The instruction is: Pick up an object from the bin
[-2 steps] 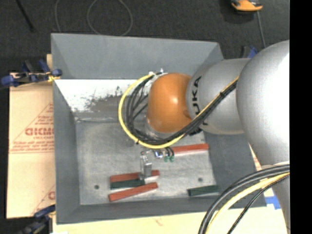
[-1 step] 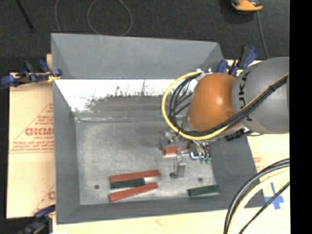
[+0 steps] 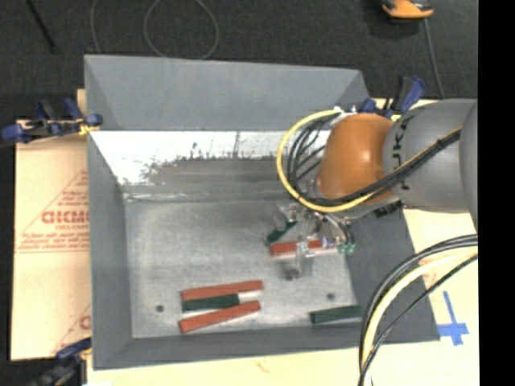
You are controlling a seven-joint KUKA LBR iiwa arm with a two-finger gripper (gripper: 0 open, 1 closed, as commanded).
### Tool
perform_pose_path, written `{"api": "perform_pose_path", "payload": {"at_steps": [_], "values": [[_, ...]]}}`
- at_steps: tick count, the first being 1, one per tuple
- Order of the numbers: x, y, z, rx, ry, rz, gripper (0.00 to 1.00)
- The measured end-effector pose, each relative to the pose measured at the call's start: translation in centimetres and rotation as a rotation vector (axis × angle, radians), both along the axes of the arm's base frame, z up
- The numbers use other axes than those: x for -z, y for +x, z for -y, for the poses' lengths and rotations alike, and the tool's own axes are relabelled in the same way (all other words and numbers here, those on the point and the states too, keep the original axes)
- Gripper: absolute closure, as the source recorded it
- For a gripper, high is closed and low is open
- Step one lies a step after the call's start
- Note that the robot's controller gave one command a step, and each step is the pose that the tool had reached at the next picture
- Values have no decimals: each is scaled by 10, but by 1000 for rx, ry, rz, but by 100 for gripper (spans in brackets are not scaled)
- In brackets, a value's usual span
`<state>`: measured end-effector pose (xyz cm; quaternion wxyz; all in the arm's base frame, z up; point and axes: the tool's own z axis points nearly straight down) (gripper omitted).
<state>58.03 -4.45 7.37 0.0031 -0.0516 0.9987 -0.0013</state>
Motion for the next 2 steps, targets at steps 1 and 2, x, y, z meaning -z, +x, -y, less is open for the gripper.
{"api": "perform_pose_path", "payload": {"at_steps": [1, 2], "values": [[-5, 1, -3, 0, 2, 3, 100], [-2, -22, 76, 115, 20, 12, 100]]}}
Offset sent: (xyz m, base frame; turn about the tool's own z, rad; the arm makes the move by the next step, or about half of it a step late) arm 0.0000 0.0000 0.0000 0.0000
